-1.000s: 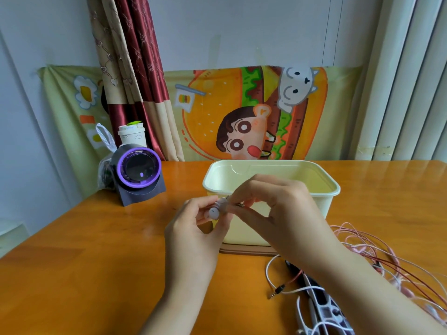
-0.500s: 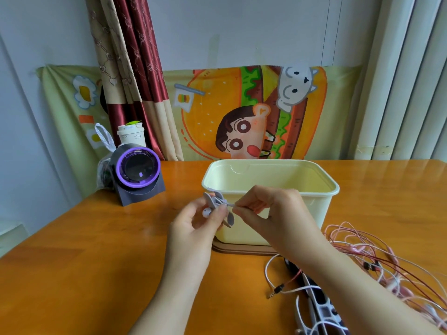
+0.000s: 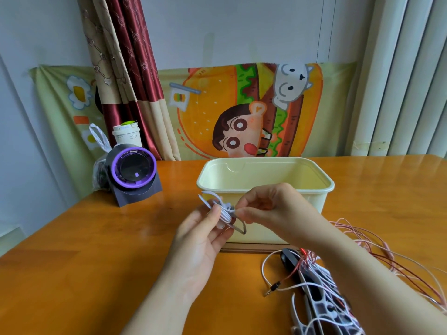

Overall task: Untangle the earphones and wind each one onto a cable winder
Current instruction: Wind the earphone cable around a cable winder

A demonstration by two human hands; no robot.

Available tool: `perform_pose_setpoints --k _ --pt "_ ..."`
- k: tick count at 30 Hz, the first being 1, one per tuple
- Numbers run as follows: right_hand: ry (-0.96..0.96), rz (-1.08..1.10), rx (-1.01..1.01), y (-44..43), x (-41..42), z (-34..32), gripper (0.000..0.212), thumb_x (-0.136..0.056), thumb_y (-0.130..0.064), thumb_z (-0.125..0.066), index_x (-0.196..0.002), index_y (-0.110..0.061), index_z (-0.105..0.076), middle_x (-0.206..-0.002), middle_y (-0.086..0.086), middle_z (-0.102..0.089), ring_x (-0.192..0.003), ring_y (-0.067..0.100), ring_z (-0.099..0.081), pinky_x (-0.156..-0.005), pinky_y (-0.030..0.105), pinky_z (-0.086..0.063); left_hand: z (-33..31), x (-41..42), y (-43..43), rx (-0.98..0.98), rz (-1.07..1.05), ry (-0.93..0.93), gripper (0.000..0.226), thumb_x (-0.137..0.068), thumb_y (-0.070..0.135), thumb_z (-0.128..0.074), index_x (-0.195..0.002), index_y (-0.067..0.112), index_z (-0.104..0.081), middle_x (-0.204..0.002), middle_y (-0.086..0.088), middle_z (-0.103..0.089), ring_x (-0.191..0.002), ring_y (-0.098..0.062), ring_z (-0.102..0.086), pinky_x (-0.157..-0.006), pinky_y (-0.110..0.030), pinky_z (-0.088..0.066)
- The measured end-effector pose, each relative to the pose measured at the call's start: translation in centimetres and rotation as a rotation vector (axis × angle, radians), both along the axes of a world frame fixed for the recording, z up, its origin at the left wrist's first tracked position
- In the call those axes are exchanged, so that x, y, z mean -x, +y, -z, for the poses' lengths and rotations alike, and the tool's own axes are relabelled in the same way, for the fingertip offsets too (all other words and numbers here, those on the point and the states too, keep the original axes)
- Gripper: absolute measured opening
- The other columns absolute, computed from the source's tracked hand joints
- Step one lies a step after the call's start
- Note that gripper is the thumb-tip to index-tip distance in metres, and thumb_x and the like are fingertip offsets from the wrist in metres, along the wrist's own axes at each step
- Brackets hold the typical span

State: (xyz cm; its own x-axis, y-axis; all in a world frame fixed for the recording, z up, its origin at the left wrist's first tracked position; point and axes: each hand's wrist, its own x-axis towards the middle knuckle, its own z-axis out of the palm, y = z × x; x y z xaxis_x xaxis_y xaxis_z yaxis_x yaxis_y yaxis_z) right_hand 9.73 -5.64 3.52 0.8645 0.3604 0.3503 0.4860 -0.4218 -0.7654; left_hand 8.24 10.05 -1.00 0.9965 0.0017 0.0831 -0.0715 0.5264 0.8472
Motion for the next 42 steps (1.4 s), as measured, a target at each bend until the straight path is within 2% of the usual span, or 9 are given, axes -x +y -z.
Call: perform_pose_setpoints --k 6,12,15,18,20,24,34,38,42 --pt "0.008 0.011 0.028 -0.2 -0.1 -0.2 0.005 -0.085 -0.022 -0.069 -0.082 -0.018 -0.072 -0.078 0.001 -0.072 -0.07 0.016 -0.065 -0.071 0.03 -0.053 -0.1 0.1 0.0 -0.087 0.046 -0.028 0.033 -0.077 0.024 -0.056 -0.105 0.013 -0.068 -0.093 -0.008 -0.073 -0.085 -0.017 -0.069 -0.081 -0.033 -0.051" --pt "0.058 0.015 0.059 -0.1 -0.1 -0.2 0.006 -0.083 -0.024 -0.071 -0.08 -0.018 -0.072 -0.071 -0.003 -0.069 -0.063 0.007 -0.056 -0.063 0.022 -0.046 0.2 0.2 -0.2 -0.215 0.109 -0.067 0.034 -0.081 0.028 -0.052 -0.109 0.013 -0.064 -0.082 -0.003 -0.071 -0.076 -0.012 -0.066 -0.068 -0.028 -0.05" --pt "0.147 -0.011 0.024 -0.4 -0.2 -0.2 0.008 -0.082 -0.021 -0.072 -0.081 -0.014 -0.072 -0.065 -0.017 -0.067 -0.064 -0.001 -0.06 -0.066 0.018 -0.05 0.5 0.2 -0.6 -0.293 0.107 -0.071 0.025 -0.086 0.023 -0.052 -0.107 0.013 -0.062 -0.075 -0.003 -0.066 -0.072 -0.015 -0.06 -0.063 -0.025 -0.048" --pt "0.282 -0.059 -0.09 -0.6 -0.3 -0.2 0.016 -0.074 -0.019 -0.077 -0.081 -0.007 -0.068 -0.064 -0.008 -0.066 -0.066 0.007 -0.06 -0.072 0.022 -0.054 0.2 -0.2 -1.0 -0.29 0.046 -0.04 0.024 -0.098 0.006 -0.04 -0.096 0.018 -0.061 -0.062 0.004 -0.068 -0.067 -0.015 -0.062 -0.055 -0.019 -0.05" --pt "0.375 -0.093 -0.163 -0.6 -0.3 -0.1 0.026 -0.064 -0.023 -0.079 -0.079 -0.007 -0.065 -0.065 0.001 -0.064 -0.065 0.013 -0.059 -0.072 0.025 -0.054 0.0 -0.1 -1.1 -0.264 0.069 -0.053 0.03 -0.098 0.002 -0.036 -0.097 0.019 -0.061 -0.064 0.008 -0.07 -0.062 -0.004 -0.064 -0.054 -0.014 -0.047" --pt "0.455 -0.132 -0.199 -0.7 -0.3 0.0 0.031 -0.056 -0.025 -0.079 -0.075 -0.009 -0.061 -0.063 0.002 -0.062 -0.062 0.013 -0.058 -0.07 0.026 -0.052 -0.1 0.4 -1.1 -0.26 0.11 -0.087 0.034 -0.097 -0.001 -0.033 -0.102 0.018 -0.061 -0.065 0.01 -0.068 -0.059 0.0 -0.061 -0.062 -0.02 -0.045" --pt "0.253 -0.101 -0.134 -0.3 0.2 -0.5 0.032 -0.057 -0.03 -0.078 -0.076 -0.007 -0.066 -0.067 0.005 -0.065 -0.064 0.014 -0.059 -0.068 0.026 -0.053 -0.6 0.4 -1.2 -0.27 0.117 -0.104 0.043 -0.099 -0.004 -0.024 -0.105 0.024 -0.056 -0.062 0.014 -0.067 -0.048 -0.002 -0.055 -0.052 -0.023 -0.049" --pt "0.176 -0.056 -0.08 -0.1 0.5 -0.8 0.032 -0.059 -0.034 -0.077 -0.077 -0.009 -0.069 -0.071 0.011 -0.068 -0.066 0.015 -0.059 -0.072 0.035 -0.052 -0.7 0.6 -1.2 -0.34 0.087 -0.12 0.04 -0.1 -0.002 -0.026 -0.106 0.026 -0.055 -0.063 0.018 -0.067 -0.046 -0.001 -0.054 -0.06 -0.028 -0.046" --pt "0.094 -0.001 -0.058 0.2 0.7 -0.8 0.022 -0.067 -0.027 -0.081 -0.073 -0.01 -0.069 -0.074 0.014 -0.069 -0.066 0.031 -0.059 -0.069 0.046 -0.051 -0.6 1.0 -0.7 -0.41 0.064 -0.15 0.037 -0.103 0.006 -0.031 -0.113 0.032 -0.055 -0.061 0.017 -0.061 -0.056 0.0 -0.056 -0.079 -0.031 -0.046"
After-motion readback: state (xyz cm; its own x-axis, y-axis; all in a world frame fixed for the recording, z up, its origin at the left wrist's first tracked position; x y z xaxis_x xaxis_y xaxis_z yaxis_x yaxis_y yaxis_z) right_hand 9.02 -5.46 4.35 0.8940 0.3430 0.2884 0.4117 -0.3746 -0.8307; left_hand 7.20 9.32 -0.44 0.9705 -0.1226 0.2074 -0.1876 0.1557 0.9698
